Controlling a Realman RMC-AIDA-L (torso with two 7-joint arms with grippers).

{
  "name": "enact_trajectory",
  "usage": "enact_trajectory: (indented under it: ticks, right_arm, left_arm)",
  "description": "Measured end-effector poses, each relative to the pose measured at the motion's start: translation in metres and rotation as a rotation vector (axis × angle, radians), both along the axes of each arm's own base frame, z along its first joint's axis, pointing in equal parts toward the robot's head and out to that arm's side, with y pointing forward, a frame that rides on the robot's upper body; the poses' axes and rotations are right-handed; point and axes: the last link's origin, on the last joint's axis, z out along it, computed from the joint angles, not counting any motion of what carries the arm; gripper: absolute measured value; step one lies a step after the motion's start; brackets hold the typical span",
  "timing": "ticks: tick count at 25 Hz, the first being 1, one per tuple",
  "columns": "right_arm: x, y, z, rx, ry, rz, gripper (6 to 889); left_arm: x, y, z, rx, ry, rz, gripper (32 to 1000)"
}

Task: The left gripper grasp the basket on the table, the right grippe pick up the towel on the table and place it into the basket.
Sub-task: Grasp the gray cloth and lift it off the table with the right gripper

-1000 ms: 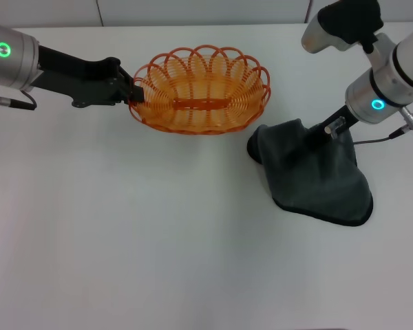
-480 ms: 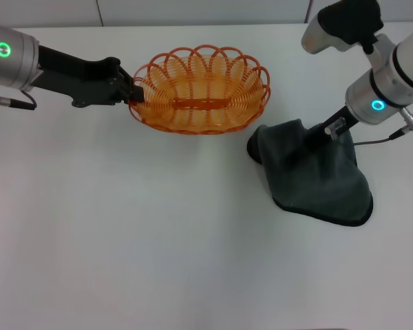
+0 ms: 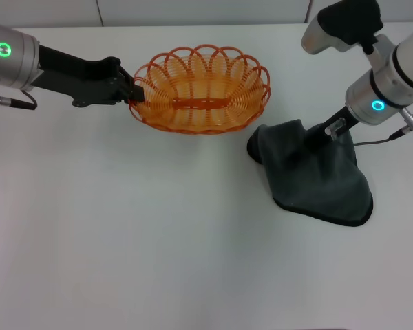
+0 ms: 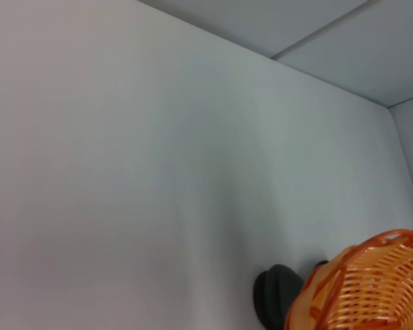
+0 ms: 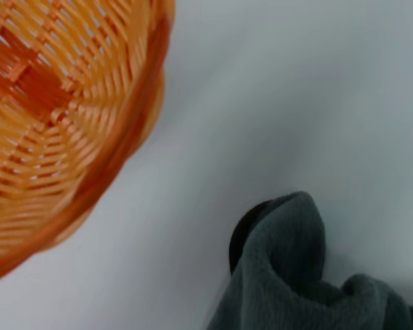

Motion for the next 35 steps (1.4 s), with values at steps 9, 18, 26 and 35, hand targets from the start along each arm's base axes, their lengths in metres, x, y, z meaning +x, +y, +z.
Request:
enact_trajectory:
  ticks: [9, 18, 26, 35]
  right_arm:
    - [0.0003, 0.0009, 0.0002, 0.006, -0.001, 0.004, 515]
    - [0.0013, 0.0006, 0.0003, 0.008, -0.001, 0.001, 311]
    - [0.0014, 0.0006, 0.0003, 0.009, -0.001, 0.0, 98]
    - [0.0014, 0.0021, 0.0014, 0.018, -0.002, 0.001, 95]
  left_arm:
    - [0.0005, -0.0001, 0.0, -0.001, -0.001, -0.002, 79]
    - [0.0006, -0.0001, 0.0001, -0.001, -0.001, -0.002, 79]
    - [0.0006, -0.0001, 0.0001, -0.001, -0.001, -0.002, 79]
    - [0.0007, 0.0, 0.0002, -0.001, 0.0, -0.003, 79]
